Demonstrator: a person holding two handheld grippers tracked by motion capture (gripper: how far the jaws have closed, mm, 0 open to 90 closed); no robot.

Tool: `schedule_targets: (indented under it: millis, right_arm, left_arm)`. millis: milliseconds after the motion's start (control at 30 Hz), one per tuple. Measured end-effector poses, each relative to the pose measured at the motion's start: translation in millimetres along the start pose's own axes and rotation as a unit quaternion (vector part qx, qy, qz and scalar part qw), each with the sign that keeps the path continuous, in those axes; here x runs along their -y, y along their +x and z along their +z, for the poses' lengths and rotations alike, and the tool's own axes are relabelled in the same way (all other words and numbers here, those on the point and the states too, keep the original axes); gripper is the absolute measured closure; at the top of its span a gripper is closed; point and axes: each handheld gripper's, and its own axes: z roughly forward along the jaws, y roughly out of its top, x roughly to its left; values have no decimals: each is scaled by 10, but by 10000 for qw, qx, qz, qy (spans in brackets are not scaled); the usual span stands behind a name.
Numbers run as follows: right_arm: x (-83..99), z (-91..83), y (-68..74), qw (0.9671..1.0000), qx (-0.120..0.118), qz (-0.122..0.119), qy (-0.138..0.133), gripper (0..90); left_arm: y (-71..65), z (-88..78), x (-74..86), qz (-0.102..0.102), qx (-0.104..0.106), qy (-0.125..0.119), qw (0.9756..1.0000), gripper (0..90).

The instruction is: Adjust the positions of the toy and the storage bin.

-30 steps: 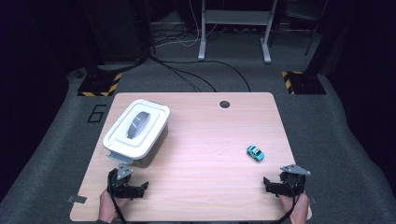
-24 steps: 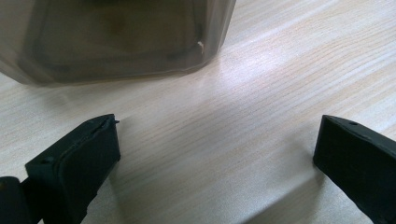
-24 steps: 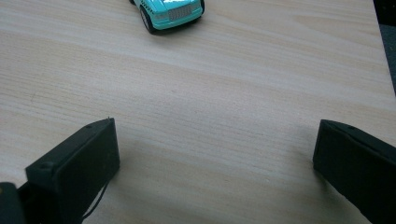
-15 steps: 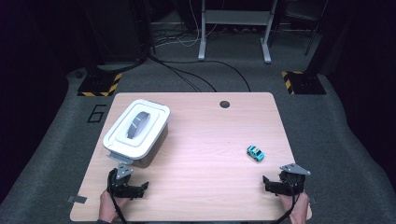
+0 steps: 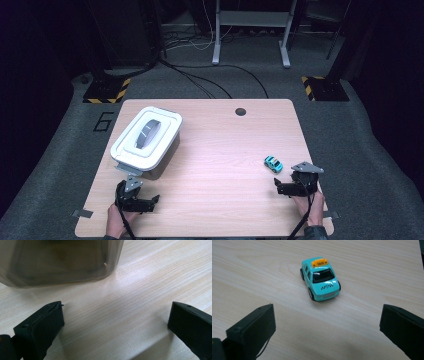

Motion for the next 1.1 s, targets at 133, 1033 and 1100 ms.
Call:
schedule_targets:
  millis: [133, 1033, 1100]
  right_arm:
    - [-49, 63, -11, 10000, -71, -14, -2, 0]
    - [-360, 558, -19, 9984, -401, -331, 214, 364]
    - [-352, 565, -31, 9981, -476, -334, 200, 404]
  left_arm:
    - [0, 0, 0, 3, 2, 1, 10000, 1]
    - [-2, -1, -3, 25, 35, 14, 10000, 2]
    - [-1, -1, -3, 32, 36, 9, 10000, 2]
